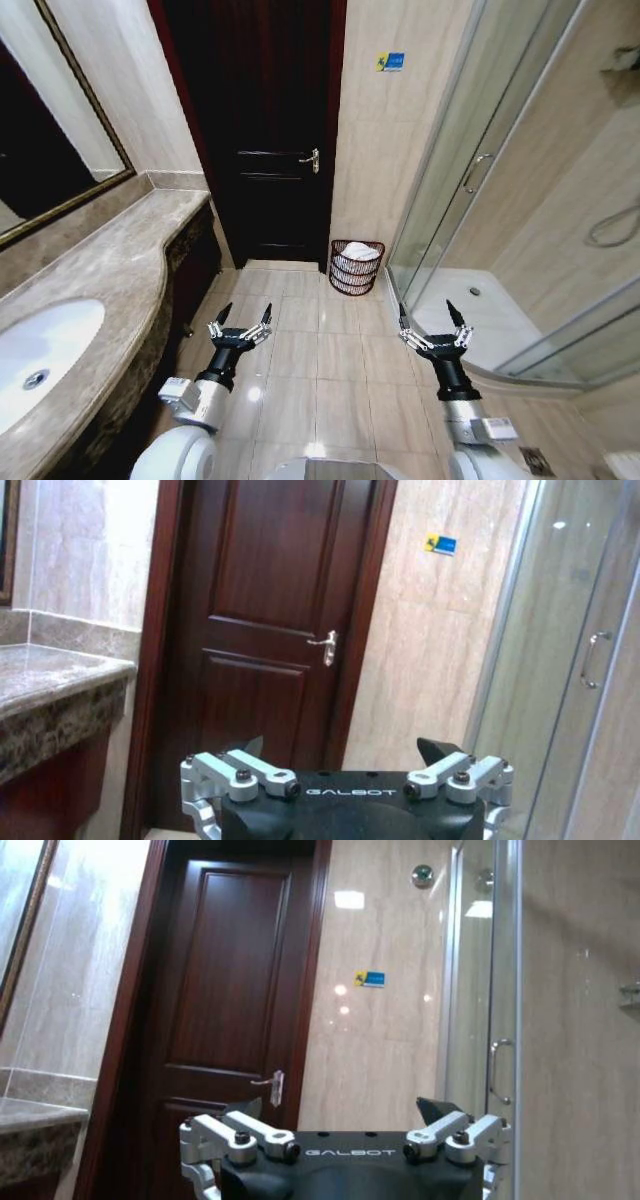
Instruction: Discard the used towel into the hamper.
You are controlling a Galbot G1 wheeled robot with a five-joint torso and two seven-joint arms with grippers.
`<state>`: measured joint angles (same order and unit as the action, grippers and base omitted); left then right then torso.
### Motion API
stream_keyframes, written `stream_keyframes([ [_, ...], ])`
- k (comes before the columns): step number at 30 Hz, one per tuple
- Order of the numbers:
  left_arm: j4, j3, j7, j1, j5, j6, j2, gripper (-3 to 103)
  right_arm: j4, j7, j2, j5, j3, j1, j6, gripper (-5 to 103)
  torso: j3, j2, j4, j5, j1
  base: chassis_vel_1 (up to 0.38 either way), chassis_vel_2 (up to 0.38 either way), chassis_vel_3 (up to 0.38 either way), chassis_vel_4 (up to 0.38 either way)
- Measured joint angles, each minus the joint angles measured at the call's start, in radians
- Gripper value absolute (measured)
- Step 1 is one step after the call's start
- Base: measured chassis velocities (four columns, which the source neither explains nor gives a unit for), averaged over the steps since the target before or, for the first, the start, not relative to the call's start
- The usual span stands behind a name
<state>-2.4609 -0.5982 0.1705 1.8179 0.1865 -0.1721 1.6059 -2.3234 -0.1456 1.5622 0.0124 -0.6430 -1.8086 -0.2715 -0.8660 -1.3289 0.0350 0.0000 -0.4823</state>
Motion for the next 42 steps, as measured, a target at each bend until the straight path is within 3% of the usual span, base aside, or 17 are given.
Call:
stream_keyframes([
  [42,0.0,0.0,0.0,0.0,0.0,0.0,0.0,100,0.0,0.0,0.0,0.0,0.0,0.0,0.0,100,0.0,0.0,0.0002,0.0,-0.001,-0.008,0.007,0.008,-0.004],
])
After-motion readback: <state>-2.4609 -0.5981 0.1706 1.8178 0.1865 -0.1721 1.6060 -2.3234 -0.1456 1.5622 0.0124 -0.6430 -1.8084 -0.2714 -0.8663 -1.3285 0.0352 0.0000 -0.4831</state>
